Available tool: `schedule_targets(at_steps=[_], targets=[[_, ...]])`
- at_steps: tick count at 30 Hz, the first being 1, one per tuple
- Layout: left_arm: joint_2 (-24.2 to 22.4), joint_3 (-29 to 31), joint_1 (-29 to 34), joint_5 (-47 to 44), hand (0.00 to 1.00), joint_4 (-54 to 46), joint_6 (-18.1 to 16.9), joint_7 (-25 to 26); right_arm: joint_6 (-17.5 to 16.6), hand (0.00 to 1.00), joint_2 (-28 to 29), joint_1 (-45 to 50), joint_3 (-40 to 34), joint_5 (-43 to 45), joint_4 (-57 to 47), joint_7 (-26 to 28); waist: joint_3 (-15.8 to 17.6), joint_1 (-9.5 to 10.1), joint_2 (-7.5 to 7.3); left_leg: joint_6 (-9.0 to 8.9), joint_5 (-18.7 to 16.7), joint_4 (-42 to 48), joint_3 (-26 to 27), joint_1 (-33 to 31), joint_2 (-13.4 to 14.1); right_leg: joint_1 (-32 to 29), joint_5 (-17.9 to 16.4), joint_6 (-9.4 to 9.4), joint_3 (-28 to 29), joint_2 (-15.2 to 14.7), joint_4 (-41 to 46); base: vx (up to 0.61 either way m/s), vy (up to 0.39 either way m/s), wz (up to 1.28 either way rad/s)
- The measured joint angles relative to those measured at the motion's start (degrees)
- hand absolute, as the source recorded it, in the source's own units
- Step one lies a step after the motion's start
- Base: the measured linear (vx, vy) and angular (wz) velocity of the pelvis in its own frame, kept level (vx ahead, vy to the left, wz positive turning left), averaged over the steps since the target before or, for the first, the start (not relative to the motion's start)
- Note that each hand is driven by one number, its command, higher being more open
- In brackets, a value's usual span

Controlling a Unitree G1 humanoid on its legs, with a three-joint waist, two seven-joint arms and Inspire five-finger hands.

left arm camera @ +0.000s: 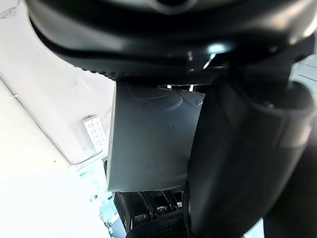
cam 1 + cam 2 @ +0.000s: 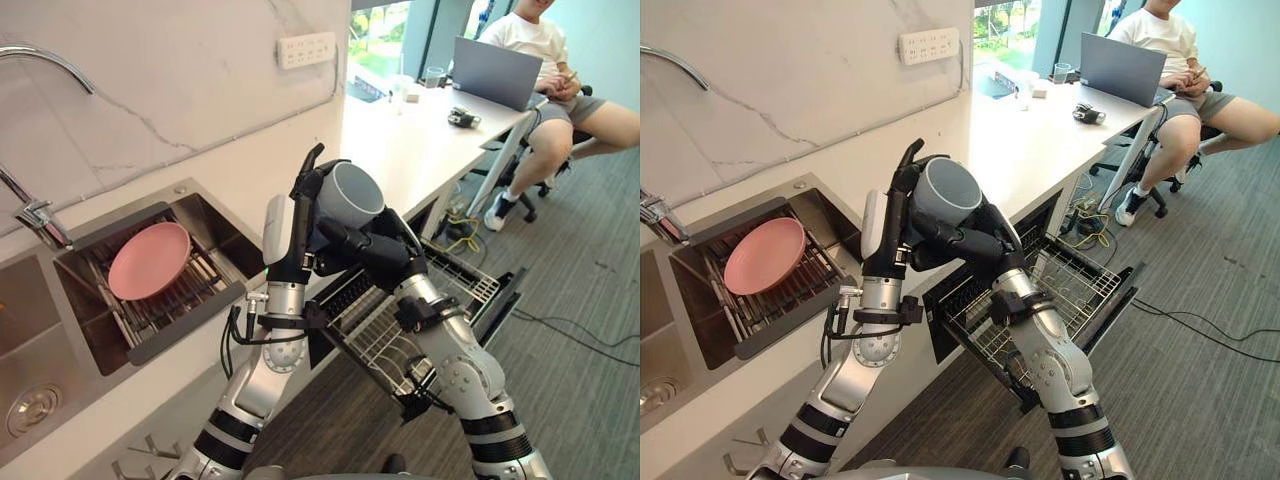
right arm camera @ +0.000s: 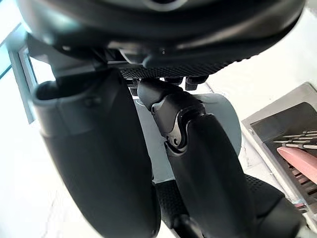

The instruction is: Walk over to the sink, pick up the cup, carry it to the dishwasher, place the cup inside the dishwasher, then close the dishwasher door

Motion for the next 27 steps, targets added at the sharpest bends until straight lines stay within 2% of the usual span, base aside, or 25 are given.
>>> schedule_targets(at_steps=[3,4,11,16,22,27], targets=[[0.17,-0.51,0.0,0.0,0.0,0.0,0.0,-0.05,0.15,1.0,-0.48,-0.36,0.0,-1.11,0.44,0.09,0.02,0.01,-0.04,0.0,0.0,0.03,-0.1,-0.08,0.0,0.0,0.0,0.0,-0.11,-0.01,0.0,0.0,0.002,0.01],[0.2,-0.75,0.0,-0.01,0.0,0.0,0.0,-0.06,0.15,0.0,-0.8,-0.64,0.0,-1.16,0.81,0.1,0.04,0.01,-0.07,0.0,0.0,0.04,-0.1,-0.09,-0.01,0.0,0.0,0.0,-0.11,-0.01,0.0,0.0,0.0,0.0],[0.4,-1.41,-0.01,-1.13,0.0,-0.45,-0.22,-0.34,-0.03,0.0,-1.58,-1.89,-0.08,-1.49,1.99,-0.5,0.12,0.08,-0.2,0.0,0.0,0.09,-0.17,-0.11,-0.02,0.06,0.01,0.0,-0.18,-0.04,0.01,0.0,0.0,0.0],[0.35,-2.16,0.0,-1.58,0.0,-1.36,-0.2,-0.37,-3.66,0.0,-1.68,-2.15,0.0,-4.9,2.54,-1.89,0.33,0.11,-0.55,0.0,0.0,0.11,-0.18,-0.11,-0.06,0.05,0.0,0.0,-0.18,-0.08,0.0,0.0,0.0,0.0],[0.62,-2.2,0.0,-2.21,0.0,-1.47,-0.2,-0.37,-4.12,0.0,-1.67,-2.15,0.49,-4.78,2.54,-2.23,0.38,0.12,-0.62,0.0,0.0,0.18,-0.32,-0.32,-0.1,-0.05,-0.04,0.04,-0.27,-0.1,0.0,0.0,0.0,0.0],[1.11,-2.2,0.01,-2.31,0.0,-1.51,-0.3,-0.26,-6.03,0.0,-1.67,-2.14,2.02,-4.78,2.87,-3.85,0.74,0.1,-0.65,0.0,0.01,0.3,-0.78,-0.48,-0.16,-0.03,-0.14,0.17,-0.68,-0.14,0.0,0.0,0.0,0.04]])
